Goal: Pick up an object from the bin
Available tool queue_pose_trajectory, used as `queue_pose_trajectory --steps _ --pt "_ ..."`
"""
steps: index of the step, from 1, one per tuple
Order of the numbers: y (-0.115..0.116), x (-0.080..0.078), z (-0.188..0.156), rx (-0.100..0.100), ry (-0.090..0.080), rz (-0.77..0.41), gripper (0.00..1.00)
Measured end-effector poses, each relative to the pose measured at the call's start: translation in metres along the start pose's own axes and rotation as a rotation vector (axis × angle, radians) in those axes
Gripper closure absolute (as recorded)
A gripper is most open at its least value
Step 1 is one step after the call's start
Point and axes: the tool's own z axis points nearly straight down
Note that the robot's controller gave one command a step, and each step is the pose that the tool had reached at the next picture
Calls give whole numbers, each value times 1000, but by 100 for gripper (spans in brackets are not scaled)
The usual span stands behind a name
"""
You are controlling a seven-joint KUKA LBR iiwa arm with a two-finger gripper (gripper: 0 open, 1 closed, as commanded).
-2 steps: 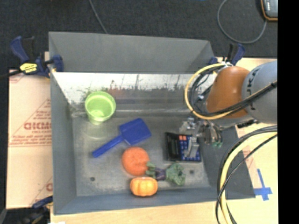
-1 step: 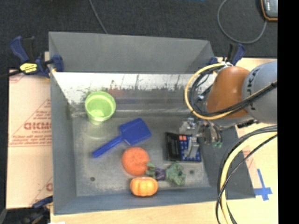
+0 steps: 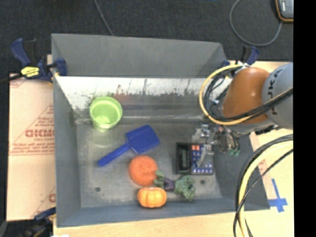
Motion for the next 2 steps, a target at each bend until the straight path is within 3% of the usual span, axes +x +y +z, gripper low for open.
queue_pose_trajectory --steps 1,2 --pt "2 -2 -30 1 -8 -26 100" --pt "29 1 -51 1 -9 148 100"
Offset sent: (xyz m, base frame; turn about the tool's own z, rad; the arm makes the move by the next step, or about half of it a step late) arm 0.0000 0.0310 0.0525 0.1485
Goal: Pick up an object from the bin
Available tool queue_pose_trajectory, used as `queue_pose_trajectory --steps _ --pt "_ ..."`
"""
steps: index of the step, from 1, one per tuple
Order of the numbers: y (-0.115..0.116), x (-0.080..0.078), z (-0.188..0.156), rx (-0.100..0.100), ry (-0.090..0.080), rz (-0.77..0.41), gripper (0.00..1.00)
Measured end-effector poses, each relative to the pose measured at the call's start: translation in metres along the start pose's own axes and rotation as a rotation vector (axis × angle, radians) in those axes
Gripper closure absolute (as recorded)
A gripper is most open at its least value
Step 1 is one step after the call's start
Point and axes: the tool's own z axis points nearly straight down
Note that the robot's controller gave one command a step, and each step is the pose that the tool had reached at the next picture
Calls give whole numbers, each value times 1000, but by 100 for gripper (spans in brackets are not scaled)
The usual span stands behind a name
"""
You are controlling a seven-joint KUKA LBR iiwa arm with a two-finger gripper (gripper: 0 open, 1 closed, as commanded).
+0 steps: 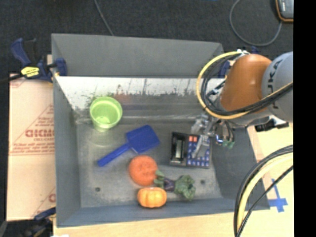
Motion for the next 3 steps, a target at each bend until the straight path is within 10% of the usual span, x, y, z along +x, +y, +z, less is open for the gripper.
queue_pose_trajectory --steps 3 --pt "-22 5 66 3 -14 -78 100"
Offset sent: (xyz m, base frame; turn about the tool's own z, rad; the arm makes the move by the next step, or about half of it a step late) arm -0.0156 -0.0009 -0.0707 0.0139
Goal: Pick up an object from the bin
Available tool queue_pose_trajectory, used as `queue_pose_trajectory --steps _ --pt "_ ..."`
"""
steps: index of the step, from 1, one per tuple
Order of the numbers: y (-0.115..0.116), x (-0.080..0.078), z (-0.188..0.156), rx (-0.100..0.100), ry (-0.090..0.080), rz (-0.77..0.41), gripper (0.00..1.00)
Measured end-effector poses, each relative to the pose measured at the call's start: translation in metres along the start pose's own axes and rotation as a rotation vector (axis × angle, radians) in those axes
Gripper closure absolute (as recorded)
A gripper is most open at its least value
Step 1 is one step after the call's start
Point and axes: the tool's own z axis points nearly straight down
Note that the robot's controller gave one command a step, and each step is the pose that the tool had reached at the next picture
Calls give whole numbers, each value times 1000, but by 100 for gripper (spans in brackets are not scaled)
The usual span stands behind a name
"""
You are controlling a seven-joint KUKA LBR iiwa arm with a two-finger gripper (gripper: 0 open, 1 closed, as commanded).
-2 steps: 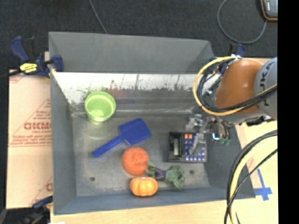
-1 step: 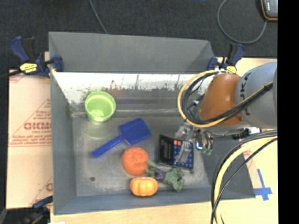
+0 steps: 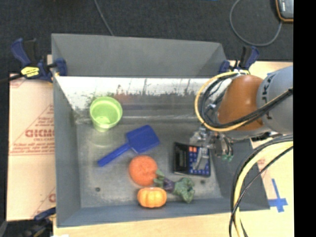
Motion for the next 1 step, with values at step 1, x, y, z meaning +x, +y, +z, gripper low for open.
queue_pose_trajectory --steps 1 --pt "0 0 0 1 0 -1 0"
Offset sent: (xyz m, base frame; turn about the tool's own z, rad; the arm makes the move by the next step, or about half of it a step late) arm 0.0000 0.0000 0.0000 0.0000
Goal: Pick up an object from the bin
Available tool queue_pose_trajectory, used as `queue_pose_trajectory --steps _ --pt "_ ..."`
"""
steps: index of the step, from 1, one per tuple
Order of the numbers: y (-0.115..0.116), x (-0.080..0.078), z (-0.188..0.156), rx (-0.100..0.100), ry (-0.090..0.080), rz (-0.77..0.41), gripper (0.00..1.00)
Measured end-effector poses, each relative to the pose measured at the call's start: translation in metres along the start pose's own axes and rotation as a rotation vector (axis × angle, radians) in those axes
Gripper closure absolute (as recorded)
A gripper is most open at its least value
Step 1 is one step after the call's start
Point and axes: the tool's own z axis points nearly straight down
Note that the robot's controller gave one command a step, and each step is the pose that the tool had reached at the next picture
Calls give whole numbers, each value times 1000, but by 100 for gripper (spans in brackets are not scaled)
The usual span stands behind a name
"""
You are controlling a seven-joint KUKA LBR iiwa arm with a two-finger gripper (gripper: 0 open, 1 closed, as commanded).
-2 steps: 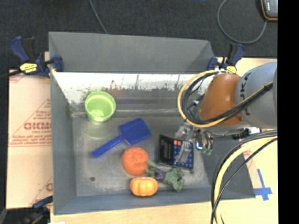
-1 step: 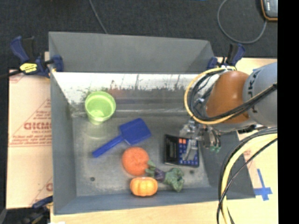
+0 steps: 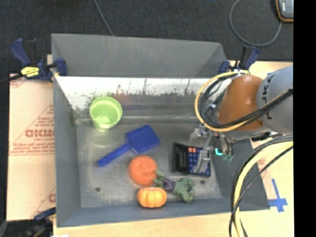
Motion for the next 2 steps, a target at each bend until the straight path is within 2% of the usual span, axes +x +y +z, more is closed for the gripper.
queue_pose_trajectory --steps 1,2 --pt "0 0 0 0 0 -2 100" --pt "0 0 0 0 0 -2 100"
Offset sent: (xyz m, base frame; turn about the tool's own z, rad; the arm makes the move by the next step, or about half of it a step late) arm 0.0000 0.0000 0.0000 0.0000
